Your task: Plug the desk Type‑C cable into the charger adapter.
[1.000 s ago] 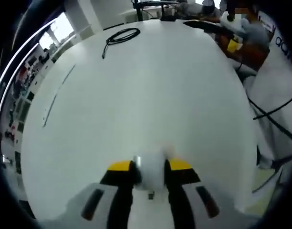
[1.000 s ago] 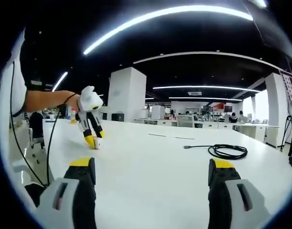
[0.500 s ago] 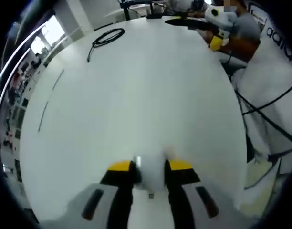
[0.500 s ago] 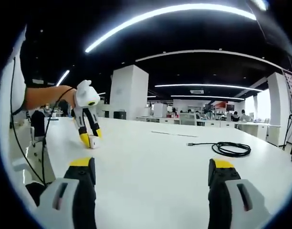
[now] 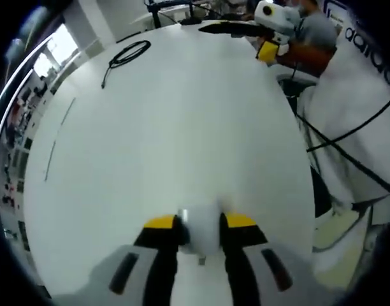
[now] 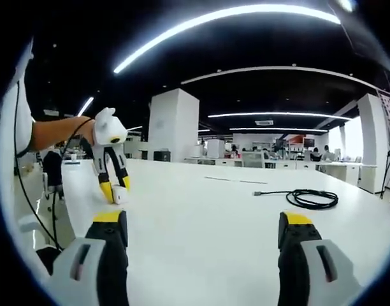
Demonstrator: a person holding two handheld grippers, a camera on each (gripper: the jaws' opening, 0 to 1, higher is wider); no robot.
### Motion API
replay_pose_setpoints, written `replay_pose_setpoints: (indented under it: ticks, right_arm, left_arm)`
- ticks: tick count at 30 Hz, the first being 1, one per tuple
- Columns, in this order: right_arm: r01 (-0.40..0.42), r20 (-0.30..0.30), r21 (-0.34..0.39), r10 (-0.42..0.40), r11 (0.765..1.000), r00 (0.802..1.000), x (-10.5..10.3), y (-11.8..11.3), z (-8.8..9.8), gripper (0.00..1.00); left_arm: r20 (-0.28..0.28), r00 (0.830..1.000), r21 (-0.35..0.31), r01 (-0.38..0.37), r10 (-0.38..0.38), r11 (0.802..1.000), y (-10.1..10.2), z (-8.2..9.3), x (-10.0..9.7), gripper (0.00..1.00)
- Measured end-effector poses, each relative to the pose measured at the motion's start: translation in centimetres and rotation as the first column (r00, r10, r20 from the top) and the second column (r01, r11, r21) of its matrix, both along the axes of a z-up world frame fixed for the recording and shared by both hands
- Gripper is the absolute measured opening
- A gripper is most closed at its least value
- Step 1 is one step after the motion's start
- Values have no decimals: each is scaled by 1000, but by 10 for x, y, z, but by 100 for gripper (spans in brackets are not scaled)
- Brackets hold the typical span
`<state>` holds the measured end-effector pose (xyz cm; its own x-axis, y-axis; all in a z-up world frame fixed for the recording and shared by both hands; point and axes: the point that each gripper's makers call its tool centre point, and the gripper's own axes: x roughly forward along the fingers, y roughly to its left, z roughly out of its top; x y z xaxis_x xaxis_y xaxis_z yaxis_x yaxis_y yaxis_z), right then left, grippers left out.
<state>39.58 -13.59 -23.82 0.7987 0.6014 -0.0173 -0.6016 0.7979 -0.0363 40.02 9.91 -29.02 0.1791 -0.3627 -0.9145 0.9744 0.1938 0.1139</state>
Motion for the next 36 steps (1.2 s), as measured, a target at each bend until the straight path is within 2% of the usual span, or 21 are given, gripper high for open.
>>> replay_pose_setpoints:
  ticks: [10, 18, 20, 26, 31, 33, 35, 36]
  right_arm:
    - [-13, -9, 26, 13, 1000, 1000, -2, 5, 1, 100]
    - [-28, -18, 39, 28, 999, 999, -3, 11, 0, 100]
    - [-32, -29, 95, 35, 995, 999, -3, 11, 5, 100]
    - [-19, -42, 117, 24, 993, 999, 0, 6, 2, 99]
    - [-15, -46, 125, 21, 992, 999, -1, 7, 2, 99]
    - [-15, -47, 126, 21, 992, 999, -1, 7, 2, 99]
    - [-14, -50, 131, 20, 991, 999, 0, 6, 1, 99]
    - [-13, -51, 132, 20, 991, 998, 0, 6, 1, 99]
  left_arm:
    - [-20, 1000, -14, 10, -10, 1000, 0, 0, -11, 25]
    - [-10, 1000, -23, 14, -15, 1000, 0, 3, -16, 23]
    - [-10, 1000, -44, 7, -8, 999, 0, 11, -16, 23]
    - [-2, 1000, -154, -25, 25, 988, -8, 38, -20, 28]
    - [10, 998, -220, -60, 64, 974, -7, 43, -16, 33]
    - [18, 996, -247, -79, 86, 966, -7, 44, -15, 39]
    - [31, 991, -297, -114, 129, 948, -3, 43, -13, 39]
    - [32, 990, -300, -120, 136, 946, -2, 43, -13, 39]
